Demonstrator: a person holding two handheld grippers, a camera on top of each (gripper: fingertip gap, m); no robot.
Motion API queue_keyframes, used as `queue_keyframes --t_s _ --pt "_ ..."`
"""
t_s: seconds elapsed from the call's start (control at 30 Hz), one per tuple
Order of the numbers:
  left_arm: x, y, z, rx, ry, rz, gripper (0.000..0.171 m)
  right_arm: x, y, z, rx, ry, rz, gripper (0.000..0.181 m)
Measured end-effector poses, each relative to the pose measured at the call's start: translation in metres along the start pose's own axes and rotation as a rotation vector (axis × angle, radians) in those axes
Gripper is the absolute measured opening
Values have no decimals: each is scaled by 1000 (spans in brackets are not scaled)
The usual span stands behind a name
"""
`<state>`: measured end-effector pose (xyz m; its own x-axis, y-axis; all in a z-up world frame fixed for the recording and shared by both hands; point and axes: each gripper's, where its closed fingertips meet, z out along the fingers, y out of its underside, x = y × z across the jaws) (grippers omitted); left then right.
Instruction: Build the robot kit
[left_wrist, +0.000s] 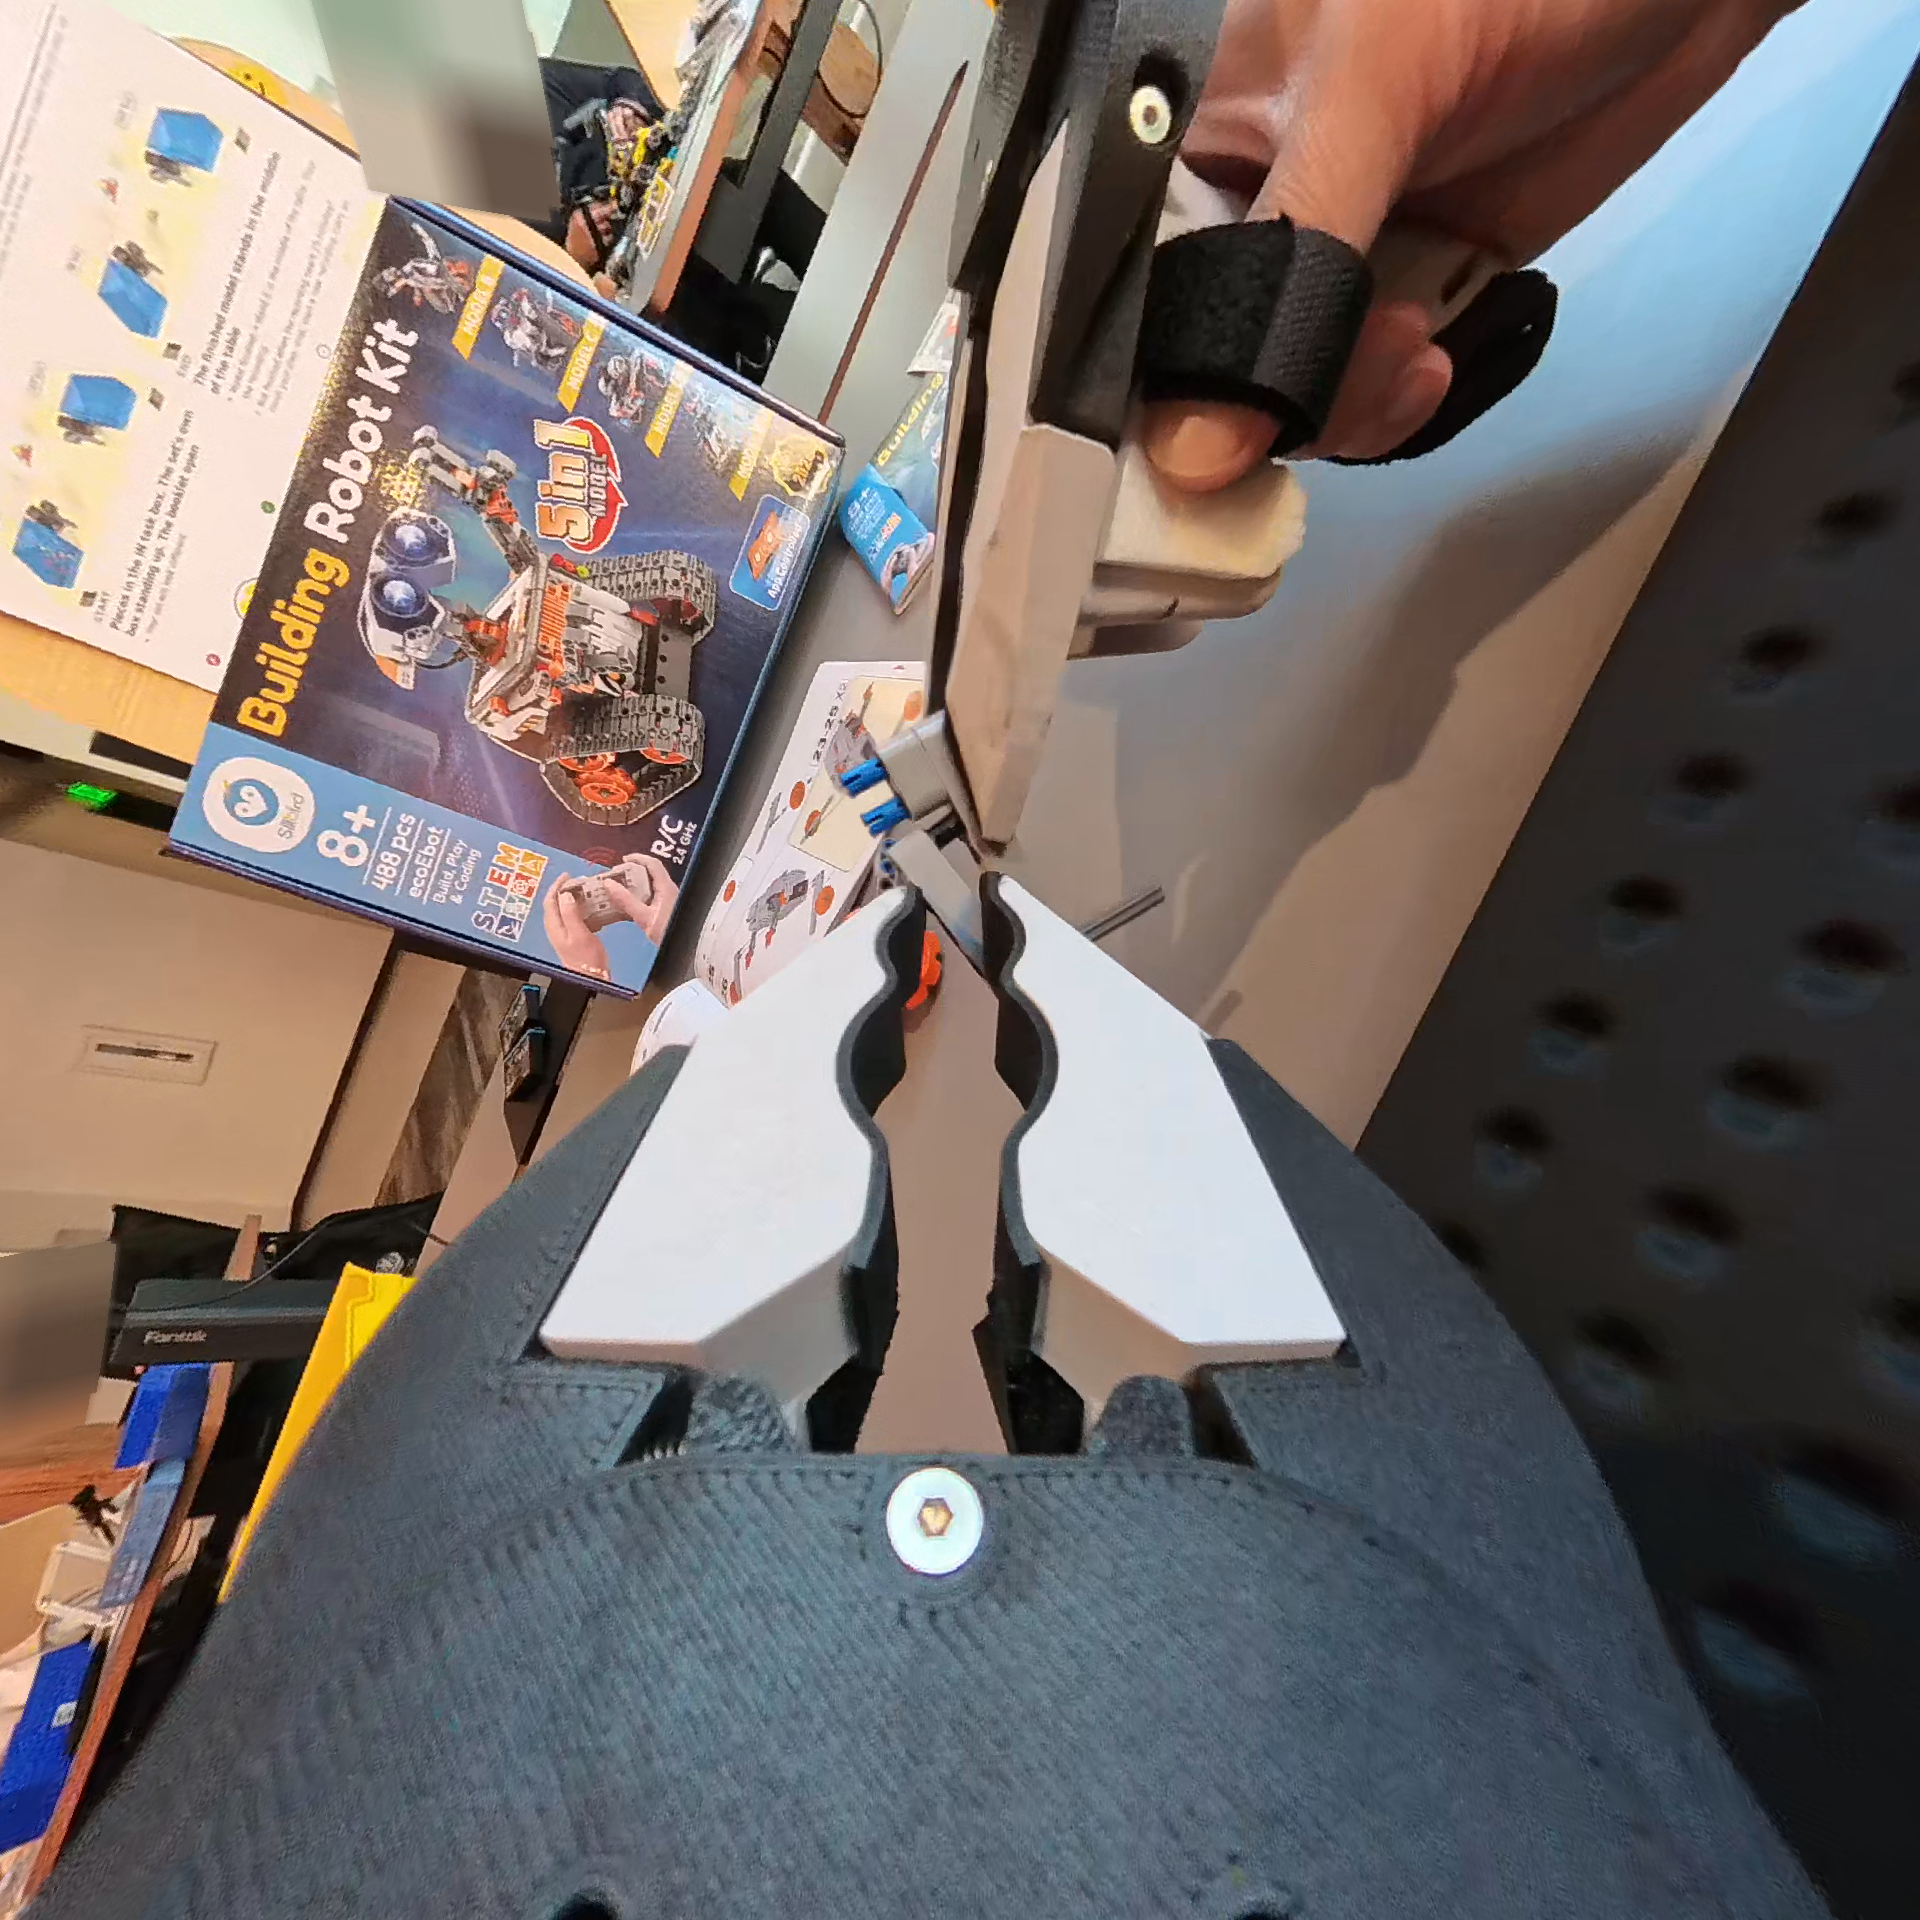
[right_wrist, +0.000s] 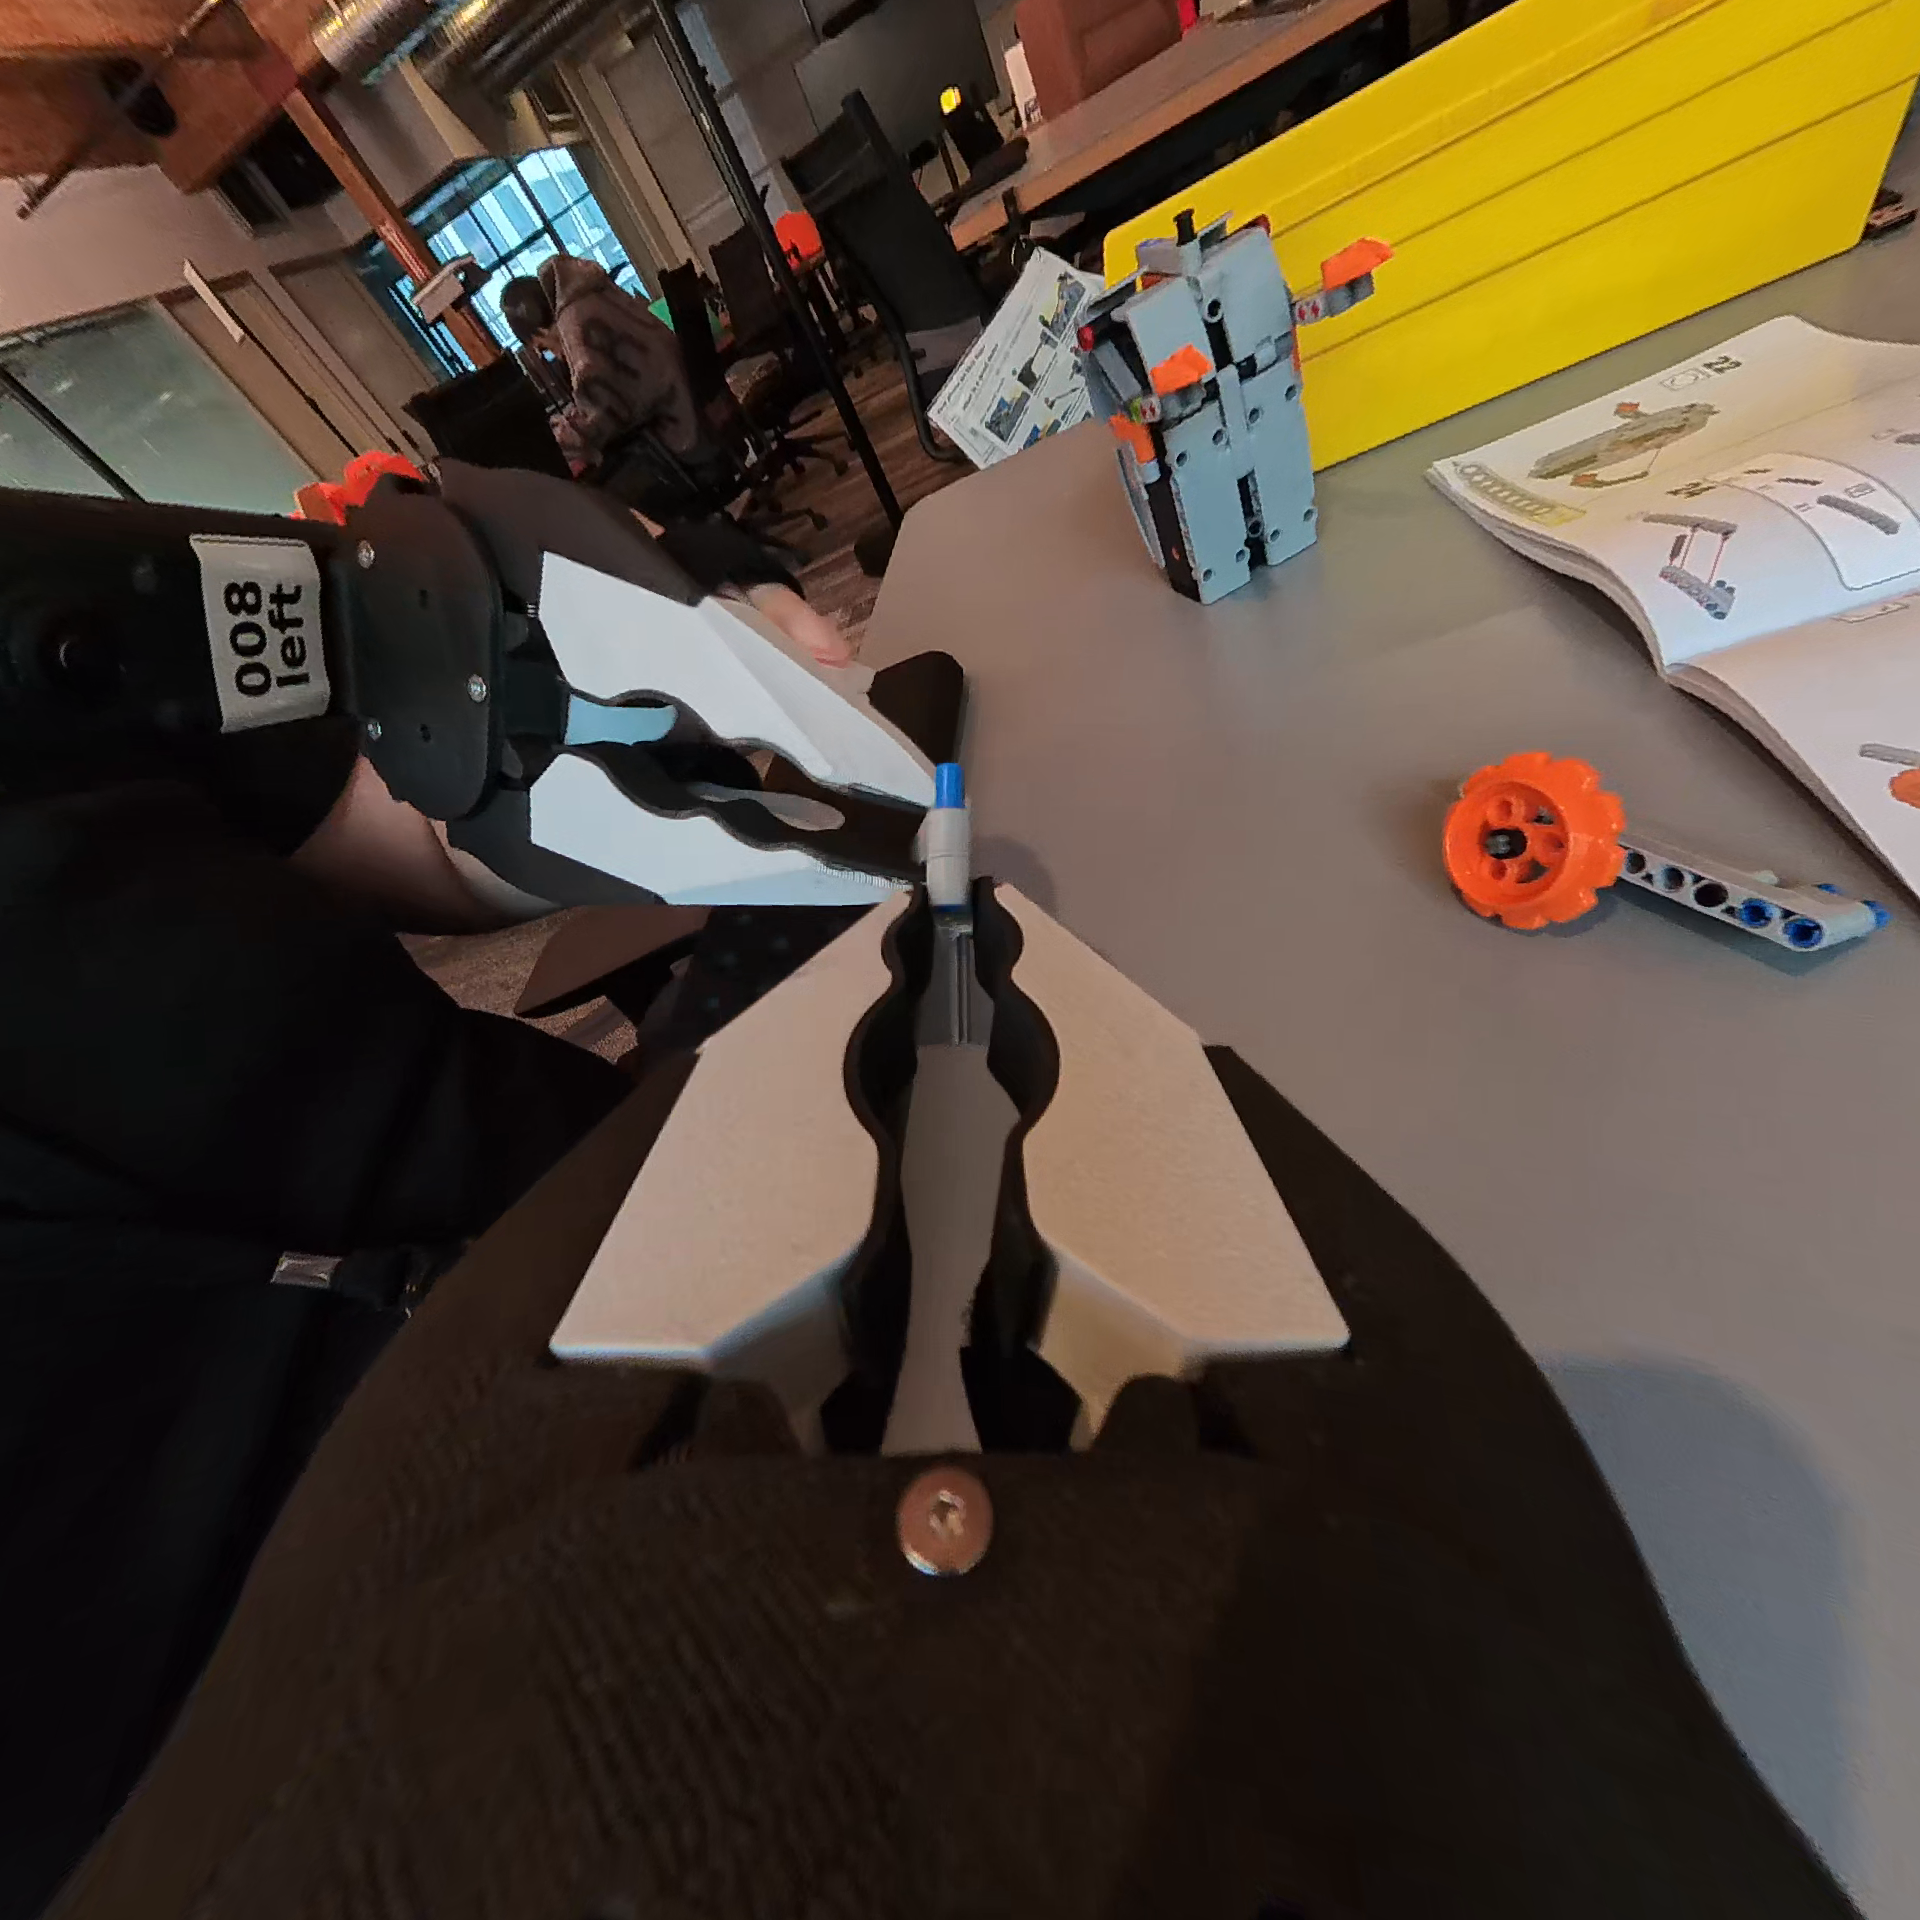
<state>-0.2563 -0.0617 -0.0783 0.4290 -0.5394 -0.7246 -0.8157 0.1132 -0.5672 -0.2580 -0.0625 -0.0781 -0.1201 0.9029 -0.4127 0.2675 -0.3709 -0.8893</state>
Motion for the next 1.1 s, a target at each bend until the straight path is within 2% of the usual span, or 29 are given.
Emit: queue_keyframes --t_s 0.2,0.3,0.4,0.53,0.77,0.97,1.1 --pt "3 5 1 4 64 -22 8 1 6 3 -37 4 -13 6" --pt "4 10 4 -12 77 15 8 -8 6 6 -33 -80 53 6" --pt "7 15 8 -38 88 42 8 -4 12 10 -69 -40 33 6" --pt "7 17 11 -40 94 -47 7 9 13 6 -61 4 92 6" --pt "8 18 16 -81 76 -46 7 19 16 5 -68 45 142 6" --pt "13 16 14 -59 149 -71 7 16 13 8 -29 -13 227 6" --pt "17 19 17 -79 163 -69 7 20 19 9 -53 14 239 6"
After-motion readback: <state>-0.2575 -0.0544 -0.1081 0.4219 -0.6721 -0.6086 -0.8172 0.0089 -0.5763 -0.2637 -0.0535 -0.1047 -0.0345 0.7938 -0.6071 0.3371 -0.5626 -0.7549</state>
